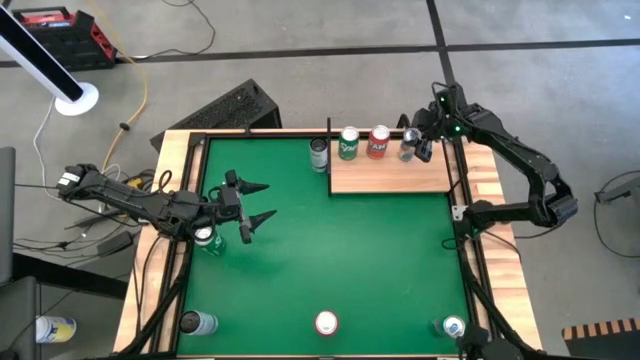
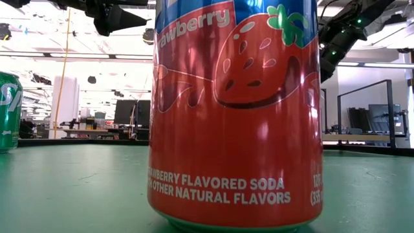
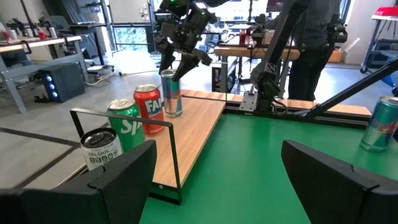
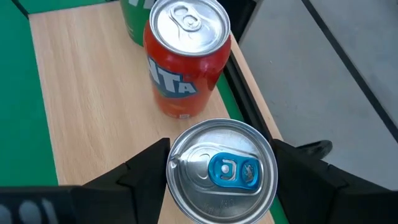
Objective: Place canned beverage on shelf
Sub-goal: Put the top blue soda can on the shelf
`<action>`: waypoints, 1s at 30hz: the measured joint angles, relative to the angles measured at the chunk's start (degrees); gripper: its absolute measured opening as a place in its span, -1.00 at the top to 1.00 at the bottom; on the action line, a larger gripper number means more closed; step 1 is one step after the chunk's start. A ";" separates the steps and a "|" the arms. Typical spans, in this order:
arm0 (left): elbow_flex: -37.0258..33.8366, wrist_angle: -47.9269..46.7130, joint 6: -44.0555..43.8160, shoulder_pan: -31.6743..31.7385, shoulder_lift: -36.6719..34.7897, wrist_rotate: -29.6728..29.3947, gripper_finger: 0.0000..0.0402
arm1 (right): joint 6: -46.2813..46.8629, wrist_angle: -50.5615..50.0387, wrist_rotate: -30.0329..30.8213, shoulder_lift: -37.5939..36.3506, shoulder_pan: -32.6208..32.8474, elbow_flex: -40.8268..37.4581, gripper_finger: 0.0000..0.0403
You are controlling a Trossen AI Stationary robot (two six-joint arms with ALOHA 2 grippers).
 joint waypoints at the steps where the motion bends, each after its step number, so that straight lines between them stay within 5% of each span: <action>1: 0.00 0.00 -0.08 0.00 0.00 0.01 -0.65 | 0.00 0.22 -0.60 0.24 -0.10 0.02 -0.37; 30: 0.00 -0.03 0.18 -0.01 0.00 0.03 -0.65 | 0.66 0.26 0.32 1.11 -0.21 1.32 -0.60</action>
